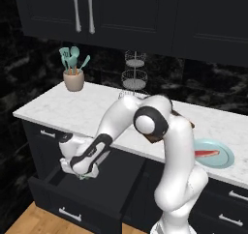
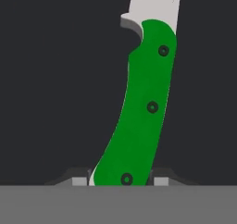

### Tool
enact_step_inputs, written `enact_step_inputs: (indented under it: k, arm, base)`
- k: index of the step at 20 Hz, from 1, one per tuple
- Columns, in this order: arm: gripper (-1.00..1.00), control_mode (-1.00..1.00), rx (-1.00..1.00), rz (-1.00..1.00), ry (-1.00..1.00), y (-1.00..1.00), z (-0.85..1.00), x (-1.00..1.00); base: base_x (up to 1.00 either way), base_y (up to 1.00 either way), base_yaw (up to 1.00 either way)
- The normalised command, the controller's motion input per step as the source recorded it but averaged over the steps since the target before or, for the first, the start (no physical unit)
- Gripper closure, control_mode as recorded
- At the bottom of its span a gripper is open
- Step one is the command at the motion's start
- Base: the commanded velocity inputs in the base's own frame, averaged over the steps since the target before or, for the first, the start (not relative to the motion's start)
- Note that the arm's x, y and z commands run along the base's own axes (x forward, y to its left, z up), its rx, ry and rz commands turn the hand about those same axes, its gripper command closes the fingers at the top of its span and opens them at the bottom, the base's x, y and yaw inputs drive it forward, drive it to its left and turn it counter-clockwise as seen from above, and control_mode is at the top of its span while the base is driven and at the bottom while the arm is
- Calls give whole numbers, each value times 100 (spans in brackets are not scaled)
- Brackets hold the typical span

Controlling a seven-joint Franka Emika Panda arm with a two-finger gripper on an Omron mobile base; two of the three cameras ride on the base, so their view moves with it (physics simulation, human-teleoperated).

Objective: Pick up the knife from the drawer and place it on the cutting board. Then place the meat from the plate to the cutting board.

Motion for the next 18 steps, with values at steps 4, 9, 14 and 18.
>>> enact_step_inputs:
  k: [4, 9, 14, 18]
  arm:
    - [100, -100, 0, 0, 2, 22, 100, -100]
    - [100, -100, 1, 0, 1, 2, 100, -98]
    - [100, -100, 0, 0, -15, -66, 100, -70]
    - [100, -100, 0, -3, -16, -100, 100, -21]
  base:
    - [0, 0, 0]
    - [0, 0, 0]
    - [0, 0, 0]
    - [0, 0, 0]
